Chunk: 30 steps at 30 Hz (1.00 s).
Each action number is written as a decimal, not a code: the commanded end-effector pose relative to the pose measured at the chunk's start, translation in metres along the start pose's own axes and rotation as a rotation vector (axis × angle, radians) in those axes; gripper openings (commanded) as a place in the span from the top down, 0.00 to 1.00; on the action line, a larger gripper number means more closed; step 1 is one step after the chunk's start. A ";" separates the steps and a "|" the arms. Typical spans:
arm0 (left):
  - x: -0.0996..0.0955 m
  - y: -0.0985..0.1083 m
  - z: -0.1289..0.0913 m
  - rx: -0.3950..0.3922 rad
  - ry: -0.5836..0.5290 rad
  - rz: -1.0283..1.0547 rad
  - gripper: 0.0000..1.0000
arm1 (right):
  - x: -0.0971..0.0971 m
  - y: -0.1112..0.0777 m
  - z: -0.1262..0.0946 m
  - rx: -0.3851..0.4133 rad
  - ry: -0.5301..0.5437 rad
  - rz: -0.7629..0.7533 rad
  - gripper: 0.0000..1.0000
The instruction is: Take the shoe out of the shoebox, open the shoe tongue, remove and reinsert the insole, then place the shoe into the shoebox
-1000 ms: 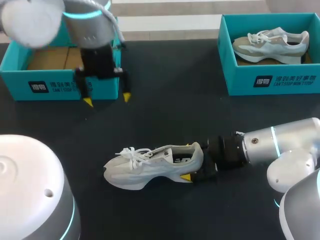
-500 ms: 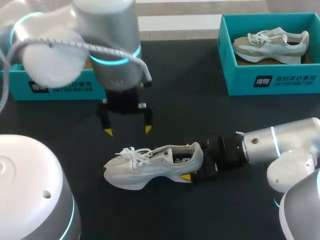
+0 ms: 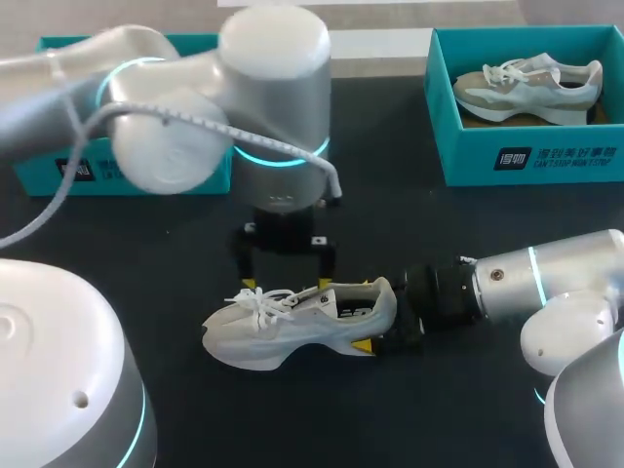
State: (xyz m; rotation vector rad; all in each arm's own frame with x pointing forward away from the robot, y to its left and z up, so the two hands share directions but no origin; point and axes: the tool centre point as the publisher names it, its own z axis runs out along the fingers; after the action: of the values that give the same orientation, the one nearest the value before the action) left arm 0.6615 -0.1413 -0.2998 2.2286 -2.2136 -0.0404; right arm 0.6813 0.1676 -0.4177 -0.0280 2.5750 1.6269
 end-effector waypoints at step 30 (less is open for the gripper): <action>0.037 0.000 0.057 -0.065 -0.185 -0.021 0.00 | -0.002 -0.003 0.002 0.004 0.000 0.000 1.00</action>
State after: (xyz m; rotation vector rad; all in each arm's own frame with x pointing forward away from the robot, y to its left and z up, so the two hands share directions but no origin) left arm 0.6602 -0.1731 -0.3520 2.2933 -2.2361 -0.3017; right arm 0.6812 0.1677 -0.4176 -0.0281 2.5751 1.6269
